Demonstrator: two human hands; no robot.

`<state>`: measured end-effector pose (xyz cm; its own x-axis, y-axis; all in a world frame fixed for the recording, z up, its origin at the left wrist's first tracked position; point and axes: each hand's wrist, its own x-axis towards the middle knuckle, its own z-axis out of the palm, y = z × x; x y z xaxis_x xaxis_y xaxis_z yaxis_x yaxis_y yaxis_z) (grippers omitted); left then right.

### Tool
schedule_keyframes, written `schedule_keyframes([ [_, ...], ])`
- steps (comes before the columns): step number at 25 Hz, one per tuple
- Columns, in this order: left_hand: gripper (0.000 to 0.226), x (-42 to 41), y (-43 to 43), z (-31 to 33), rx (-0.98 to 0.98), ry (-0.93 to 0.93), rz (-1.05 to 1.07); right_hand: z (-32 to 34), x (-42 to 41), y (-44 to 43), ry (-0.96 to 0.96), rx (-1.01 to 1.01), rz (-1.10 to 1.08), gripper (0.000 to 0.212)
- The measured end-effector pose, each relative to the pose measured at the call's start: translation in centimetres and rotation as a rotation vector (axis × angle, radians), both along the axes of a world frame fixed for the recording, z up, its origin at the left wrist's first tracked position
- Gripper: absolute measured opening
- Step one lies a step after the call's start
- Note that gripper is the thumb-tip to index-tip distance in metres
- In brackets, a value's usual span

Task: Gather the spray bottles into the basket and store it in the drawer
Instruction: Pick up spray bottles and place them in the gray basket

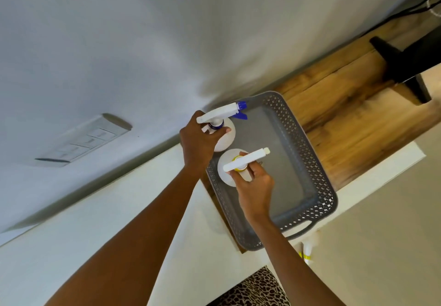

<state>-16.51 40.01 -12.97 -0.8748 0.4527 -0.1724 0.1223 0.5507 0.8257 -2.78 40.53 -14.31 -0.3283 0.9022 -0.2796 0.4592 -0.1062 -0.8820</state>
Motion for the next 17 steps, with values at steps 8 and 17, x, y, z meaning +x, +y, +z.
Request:
schedule_keyframes([
  [8, 0.044, 0.3, 0.0, -1.2, 0.015, -0.024, 0.002, -0.5, -0.5, -0.2, -0.038, 0.075, 0.039, 0.042],
  [17, 0.05, 1.2, -0.6, -1.1, 0.003, -0.113, -0.019, -0.2, 0.4, -1.1, -0.07, 0.06, 0.076, 0.045],
])
